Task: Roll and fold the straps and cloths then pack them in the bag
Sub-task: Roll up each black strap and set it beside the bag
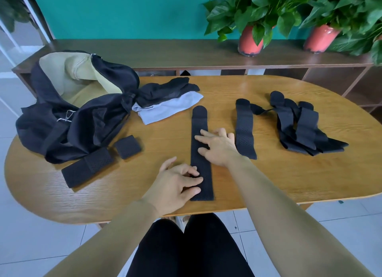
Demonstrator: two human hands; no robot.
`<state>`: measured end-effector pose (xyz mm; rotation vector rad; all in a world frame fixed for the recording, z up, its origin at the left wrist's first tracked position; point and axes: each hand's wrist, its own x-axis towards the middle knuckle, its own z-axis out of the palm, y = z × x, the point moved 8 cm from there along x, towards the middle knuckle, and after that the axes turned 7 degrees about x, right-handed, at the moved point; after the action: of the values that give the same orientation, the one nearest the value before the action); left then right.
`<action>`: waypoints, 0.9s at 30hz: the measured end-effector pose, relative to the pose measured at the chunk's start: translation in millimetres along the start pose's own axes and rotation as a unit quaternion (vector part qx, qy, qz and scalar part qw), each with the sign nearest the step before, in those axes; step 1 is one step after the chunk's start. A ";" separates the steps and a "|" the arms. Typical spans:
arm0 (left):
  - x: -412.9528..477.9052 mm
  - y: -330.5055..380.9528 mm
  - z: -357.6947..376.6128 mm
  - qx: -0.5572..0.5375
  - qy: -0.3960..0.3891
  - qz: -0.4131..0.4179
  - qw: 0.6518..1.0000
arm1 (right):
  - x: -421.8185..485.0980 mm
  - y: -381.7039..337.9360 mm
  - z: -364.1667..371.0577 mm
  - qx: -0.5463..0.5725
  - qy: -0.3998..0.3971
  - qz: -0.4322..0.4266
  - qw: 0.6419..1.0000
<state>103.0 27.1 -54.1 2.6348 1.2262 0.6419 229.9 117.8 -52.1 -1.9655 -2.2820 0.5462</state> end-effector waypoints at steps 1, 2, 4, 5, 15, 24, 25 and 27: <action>0.1 -0.4 0.1 0.000 0.004 0.001 1.000 | 4.5 1.4 -1.3 -0.002 -0.002 0.003 1.000; 0.1 -0.6 0.1 -0.002 0.007 0.001 1.000 | 8.3 2.9 -2.7 -0.003 -0.003 0.006 1.000; 1.1 -1.2 0.6 -0.002 0.009 0.002 1.000 | 15.4 5.3 -5.1 -0.003 -0.002 0.011 1.000; 2.1 -1.6 0.7 -0.002 0.008 0.003 1.000 | 18.3 6.2 -5.9 -0.002 -0.002 0.013 1.000; 1.9 -0.2 1.5 0.018 -0.016 -0.003 1.000 | 22.0 5.4 -6.1 -0.027 -0.007 0.013 1.000; -10.3 0.4 -13.7 0.015 0.044 -0.053 0.998 | -19.6 -16.1 -31.4 0.049 0.084 -0.071 0.993; -12.7 0.6 -15.9 0.009 0.039 -0.058 0.998 | -32.1 -15.3 -32.9 0.087 0.103 -0.080 0.988; -16.6 2.5 -18.4 0.003 0.010 -0.069 0.998 | -59.3 -8.3 -28.8 0.182 0.117 -0.067 0.974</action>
<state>87.0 12.3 -42.0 2.5261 1.4029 0.6419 240.6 65.5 -12.6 -1.5990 -1.9865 0.6286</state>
